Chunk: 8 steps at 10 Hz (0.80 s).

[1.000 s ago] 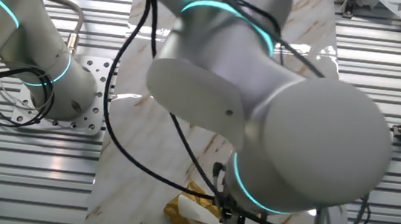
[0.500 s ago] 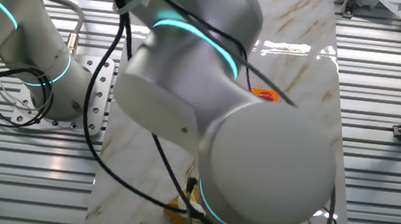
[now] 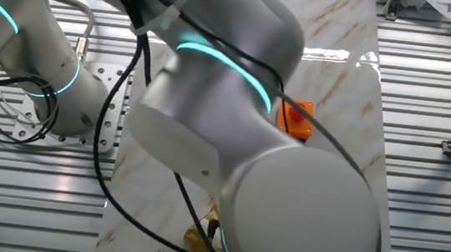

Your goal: Pull out a napkin

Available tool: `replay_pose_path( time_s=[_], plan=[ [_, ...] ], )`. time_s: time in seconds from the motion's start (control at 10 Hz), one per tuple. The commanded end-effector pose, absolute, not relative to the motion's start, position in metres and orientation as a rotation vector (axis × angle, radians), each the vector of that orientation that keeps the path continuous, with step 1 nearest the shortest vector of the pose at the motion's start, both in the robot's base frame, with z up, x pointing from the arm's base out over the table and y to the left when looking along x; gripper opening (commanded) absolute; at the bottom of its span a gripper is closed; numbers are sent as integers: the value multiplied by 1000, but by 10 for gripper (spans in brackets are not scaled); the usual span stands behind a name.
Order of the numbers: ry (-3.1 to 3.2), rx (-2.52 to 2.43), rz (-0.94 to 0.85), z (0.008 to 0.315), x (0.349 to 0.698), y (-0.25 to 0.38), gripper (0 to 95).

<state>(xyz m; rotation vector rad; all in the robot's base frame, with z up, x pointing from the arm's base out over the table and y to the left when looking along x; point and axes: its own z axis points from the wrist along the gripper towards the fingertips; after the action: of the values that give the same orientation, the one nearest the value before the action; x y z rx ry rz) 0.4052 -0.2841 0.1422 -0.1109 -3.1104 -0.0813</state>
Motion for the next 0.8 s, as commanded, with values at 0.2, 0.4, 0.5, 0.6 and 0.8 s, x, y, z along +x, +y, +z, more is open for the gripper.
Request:
replay_pose_path(
  time_s=[0.2,0.4,0.5,0.6,0.8],
  plan=[
    [-3123,-105,-82,139,397,-285,0],
    [-3127,-102,-89,138,396,-286,0],
    [-3127,-101,-91,138,396,-286,0],
    [-3127,-99,-93,138,396,-286,0],
    [-3125,-104,-91,138,396,-286,0]
  ],
)
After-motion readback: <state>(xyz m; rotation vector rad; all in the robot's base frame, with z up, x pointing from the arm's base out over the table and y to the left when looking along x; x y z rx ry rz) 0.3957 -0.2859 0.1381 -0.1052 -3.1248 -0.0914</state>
